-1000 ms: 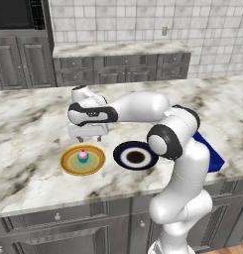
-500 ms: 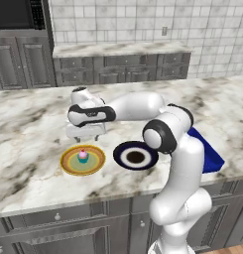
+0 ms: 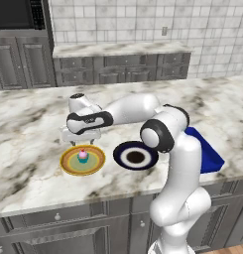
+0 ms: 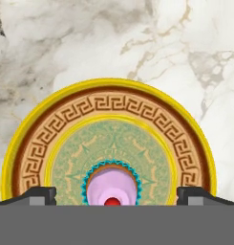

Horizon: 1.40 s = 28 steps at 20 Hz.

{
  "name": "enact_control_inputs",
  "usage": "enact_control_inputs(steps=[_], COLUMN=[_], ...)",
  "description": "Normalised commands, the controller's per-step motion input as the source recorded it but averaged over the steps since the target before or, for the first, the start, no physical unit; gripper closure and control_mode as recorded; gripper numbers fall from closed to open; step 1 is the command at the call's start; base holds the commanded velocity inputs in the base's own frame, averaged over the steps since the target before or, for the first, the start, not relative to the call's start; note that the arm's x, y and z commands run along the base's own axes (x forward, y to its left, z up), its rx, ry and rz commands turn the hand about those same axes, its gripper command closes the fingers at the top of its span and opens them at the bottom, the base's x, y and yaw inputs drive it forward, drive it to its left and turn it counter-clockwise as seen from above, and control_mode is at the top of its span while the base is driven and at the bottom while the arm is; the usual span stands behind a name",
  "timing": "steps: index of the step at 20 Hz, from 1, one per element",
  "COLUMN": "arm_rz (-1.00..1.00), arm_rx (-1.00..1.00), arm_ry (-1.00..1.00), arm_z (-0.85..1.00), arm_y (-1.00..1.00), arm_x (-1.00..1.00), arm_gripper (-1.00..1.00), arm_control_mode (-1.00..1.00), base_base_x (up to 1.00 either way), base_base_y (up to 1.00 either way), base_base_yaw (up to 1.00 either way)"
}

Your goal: Move the dessert items from the plates to the tray.

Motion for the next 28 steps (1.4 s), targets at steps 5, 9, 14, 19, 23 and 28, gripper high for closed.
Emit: enact_control_inputs(steps=[5,9,14,19,23,28], arm_rz=[0.01,0.00,0.01,0.01,0.02,0.00], arm_rx=[0.00,0.00,0.01,0.03,0.01,0.00], arm_ry=[0.00,0.00,0.00,0.00,0.00,0.00], arm_z=[-0.01,-0.02,-0.04,-0.05,-0.13,-0.18], arm_y=[0.04,0.00,0.00,-0.03,-0.12,0.07], arm_x=[-0.03,-0.21,-0.18,-0.12,0.00,0.00], arm_gripper=[-1.00,-1.00,-1.00,-1.00,-1.00,-1.00], arm_control_mode=[-1.00,-1.00,-1.00,-1.00,-1.00,-1.00], base_base_x=[0.00,0.00,0.00,0.00,0.00,0.00], base_base_y=[0.00,0.00,0.00,0.00,0.00,0.00], base_base_yaw=[0.00,0.00,0.00,0.00,0.00,0.00])
